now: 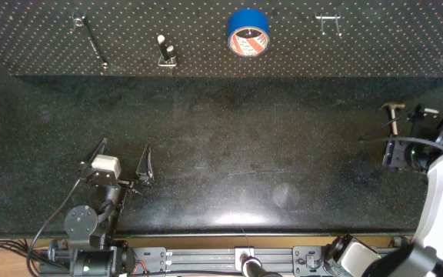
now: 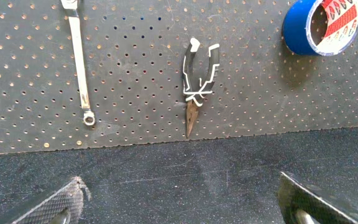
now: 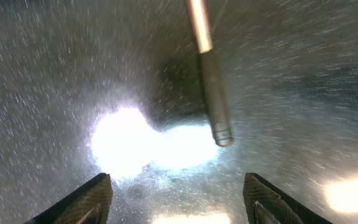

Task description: Place Tools Onto Pegboard

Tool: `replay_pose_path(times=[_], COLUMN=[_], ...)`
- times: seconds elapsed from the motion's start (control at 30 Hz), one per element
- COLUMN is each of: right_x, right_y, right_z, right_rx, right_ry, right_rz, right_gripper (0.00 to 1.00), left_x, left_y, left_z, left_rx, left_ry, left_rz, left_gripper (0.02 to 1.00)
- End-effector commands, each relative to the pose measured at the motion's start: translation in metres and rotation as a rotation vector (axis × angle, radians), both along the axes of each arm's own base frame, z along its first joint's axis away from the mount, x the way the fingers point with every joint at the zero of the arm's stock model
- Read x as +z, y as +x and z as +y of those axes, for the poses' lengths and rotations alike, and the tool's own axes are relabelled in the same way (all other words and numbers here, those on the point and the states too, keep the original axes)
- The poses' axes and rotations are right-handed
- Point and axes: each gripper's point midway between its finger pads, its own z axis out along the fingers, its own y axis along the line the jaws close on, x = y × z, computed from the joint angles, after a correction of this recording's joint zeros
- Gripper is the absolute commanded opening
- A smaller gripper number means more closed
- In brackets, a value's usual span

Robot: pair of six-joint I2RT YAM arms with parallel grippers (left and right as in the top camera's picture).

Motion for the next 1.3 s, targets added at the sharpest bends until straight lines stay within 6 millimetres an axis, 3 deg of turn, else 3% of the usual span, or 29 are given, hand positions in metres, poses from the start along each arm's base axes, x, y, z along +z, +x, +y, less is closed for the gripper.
replay_pose_path(times=[0.03, 0.13, 0.3, 0.4, 0.53, 0.83, 0.97, 1.0, 1.07, 1.23, 1.3], right_x=[-0.037, -0.051, -0.052, -0.064, -0.061, -0.079, -0.099, -0.099, -0.099, -0.099, -0.079], right_y=[-0.005, -0.006, -0.007, 0.001, 0.019, 0.025, 0.026, 0.026, 0.023, 0.023, 0.044], right_z=[-0.01, -0.014, -0.027, -0.036, -0.05, -0.058, -0.046, -0.046, -0.049, -0.049, -0.023], right_rx=[0.087, 0.09, 0.076, 0.106, 0.177, 0.259, 0.296, 0.288, 0.256, 0.256, 0.227], right_ry=[0.044, 0.072, 0.054, 0.048, 0.015, 0.02, 0.047, 0.049, 0.036, 0.036, 0.115], right_rz=[0.11, 0.149, 0.131, 0.147, 0.128, 0.166, 0.226, 0.228, 0.246, 0.246, 0.074], right_gripper=[0.702, 0.704, 0.704, 0.704, 0.706, 0.706, 0.706, 0.68, 0.075, 0.075, 0.075], left_x=[0.0, 0.0, 0.0, 0.0, 0.0, 0.0, 0.0, 0.0, 0.0, 0.0, 0.0], left_y=[-0.001, -0.001, -0.001, -0.001, -0.001, -0.001, -0.001, -0.001, -0.001, -0.001, -0.001], left_z=[-0.001, -0.001, -0.001, -0.001, -0.001, -0.001, -0.001, -0.001, -0.001, -0.001, -0.001], left_rx=[-0.01, -0.01, -0.01, -0.01, -0.01, -0.01, -0.01, -0.01, -0.01, -0.01, -0.01], left_ry=[0.016, 0.016, 0.016, 0.016, 0.016, 0.016, 0.016, 0.016, 0.016, 0.016, 0.016], left_rz=[-0.006, -0.006, -0.006, -0.006, -0.006, -0.006, -0.006, -0.006, -0.006, -0.006, -0.006], left_gripper=[0.993, 0.993, 0.993, 0.993, 0.993, 0.993, 0.996, 0.993, 0.996, 0.993, 0.993])
